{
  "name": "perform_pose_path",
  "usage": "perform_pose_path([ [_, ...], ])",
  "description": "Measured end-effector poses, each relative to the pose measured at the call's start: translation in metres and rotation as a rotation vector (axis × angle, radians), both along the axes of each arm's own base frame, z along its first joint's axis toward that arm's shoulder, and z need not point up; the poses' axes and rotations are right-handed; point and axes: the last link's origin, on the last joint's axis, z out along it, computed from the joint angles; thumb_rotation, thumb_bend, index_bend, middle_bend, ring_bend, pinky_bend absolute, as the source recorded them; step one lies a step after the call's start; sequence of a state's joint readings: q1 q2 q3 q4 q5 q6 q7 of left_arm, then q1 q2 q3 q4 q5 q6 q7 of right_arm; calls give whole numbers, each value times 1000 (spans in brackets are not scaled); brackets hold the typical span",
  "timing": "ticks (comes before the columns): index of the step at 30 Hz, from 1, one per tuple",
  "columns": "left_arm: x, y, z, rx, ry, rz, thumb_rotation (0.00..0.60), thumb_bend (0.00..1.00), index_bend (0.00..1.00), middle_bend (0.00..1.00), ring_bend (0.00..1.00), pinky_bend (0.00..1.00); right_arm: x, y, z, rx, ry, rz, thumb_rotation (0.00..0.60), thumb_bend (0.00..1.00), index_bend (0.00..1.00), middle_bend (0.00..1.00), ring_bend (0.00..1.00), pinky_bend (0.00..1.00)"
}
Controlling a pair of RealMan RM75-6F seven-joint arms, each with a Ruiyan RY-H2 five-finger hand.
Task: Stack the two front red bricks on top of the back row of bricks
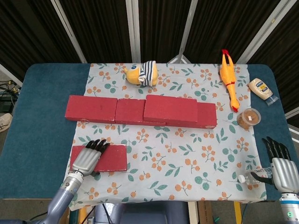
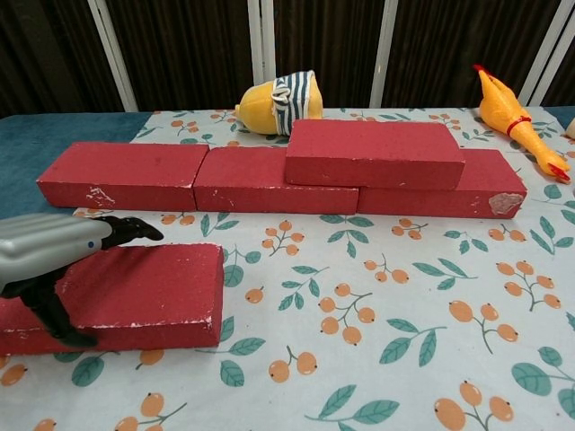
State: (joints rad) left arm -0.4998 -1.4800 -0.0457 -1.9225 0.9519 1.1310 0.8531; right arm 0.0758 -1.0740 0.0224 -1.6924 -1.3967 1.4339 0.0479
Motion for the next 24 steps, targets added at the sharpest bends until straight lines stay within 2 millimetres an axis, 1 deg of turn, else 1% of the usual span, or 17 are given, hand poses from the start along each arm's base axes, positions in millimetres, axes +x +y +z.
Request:
perform_pose_path([
  [9, 1, 5, -1, 29, 21, 11, 600, 0, 0, 26, 0, 124, -1, 1, 2, -16, 1, -6, 600, 100, 0, 0, 0, 0],
  [16, -2, 7, -3, 35, 52, 41, 600, 0, 0, 51, 5, 133, -1, 0, 1, -10, 2, -11, 600, 100, 0, 0, 0, 0],
  [21, -1, 9, -5, 33, 85, 45, 600, 0, 4, 93, 44, 154, -1, 0, 2, -13, 3, -16, 600, 99, 0, 0, 0, 0],
  [24, 1, 10, -5, 35, 94, 43, 600, 0, 29, 135, 75, 175, -2, 0, 2, -14, 2, -18, 600, 99, 0, 0, 0, 0],
])
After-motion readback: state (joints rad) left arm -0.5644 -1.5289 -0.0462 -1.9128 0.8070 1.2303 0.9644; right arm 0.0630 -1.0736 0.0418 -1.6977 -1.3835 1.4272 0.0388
